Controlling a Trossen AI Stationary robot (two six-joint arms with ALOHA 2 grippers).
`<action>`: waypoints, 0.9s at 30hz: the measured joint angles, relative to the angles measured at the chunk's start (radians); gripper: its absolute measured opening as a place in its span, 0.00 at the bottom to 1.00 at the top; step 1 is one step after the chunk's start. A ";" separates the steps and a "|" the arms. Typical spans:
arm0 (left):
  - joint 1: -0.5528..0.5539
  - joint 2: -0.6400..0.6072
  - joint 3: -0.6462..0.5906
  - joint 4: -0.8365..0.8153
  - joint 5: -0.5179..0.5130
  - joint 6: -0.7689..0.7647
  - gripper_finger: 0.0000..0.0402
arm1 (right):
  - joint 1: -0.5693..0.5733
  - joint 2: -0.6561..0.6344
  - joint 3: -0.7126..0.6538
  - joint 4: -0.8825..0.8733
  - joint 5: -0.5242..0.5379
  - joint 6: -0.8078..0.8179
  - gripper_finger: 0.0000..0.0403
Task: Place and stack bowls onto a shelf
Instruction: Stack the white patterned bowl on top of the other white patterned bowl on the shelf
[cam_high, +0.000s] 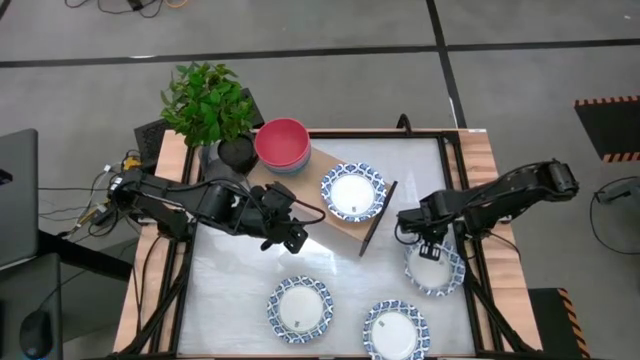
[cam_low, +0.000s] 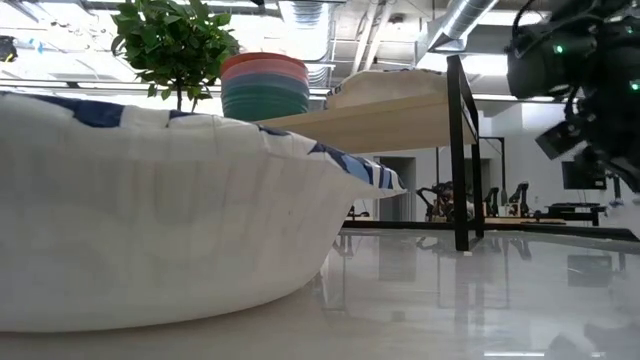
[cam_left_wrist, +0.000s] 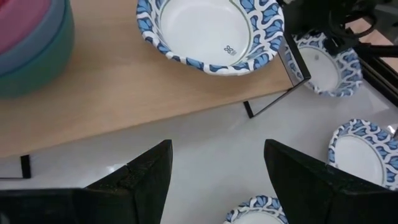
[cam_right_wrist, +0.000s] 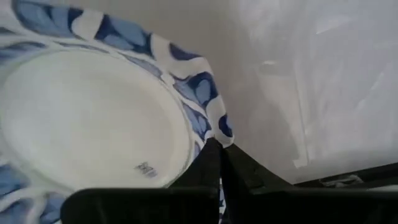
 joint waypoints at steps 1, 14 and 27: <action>0.000 0.000 0.000 0.000 -0.004 0.003 0.59 | 0.000 0.000 0.013 -0.004 0.001 0.000 0.05; 0.000 0.000 0.000 0.007 0.027 0.400 0.59 | 0.000 0.000 0.319 -0.268 -0.004 0.002 0.05; 0.000 0.000 0.000 0.242 -0.082 1.346 0.59 | 0.000 0.000 0.713 -0.444 -0.056 -0.010 0.05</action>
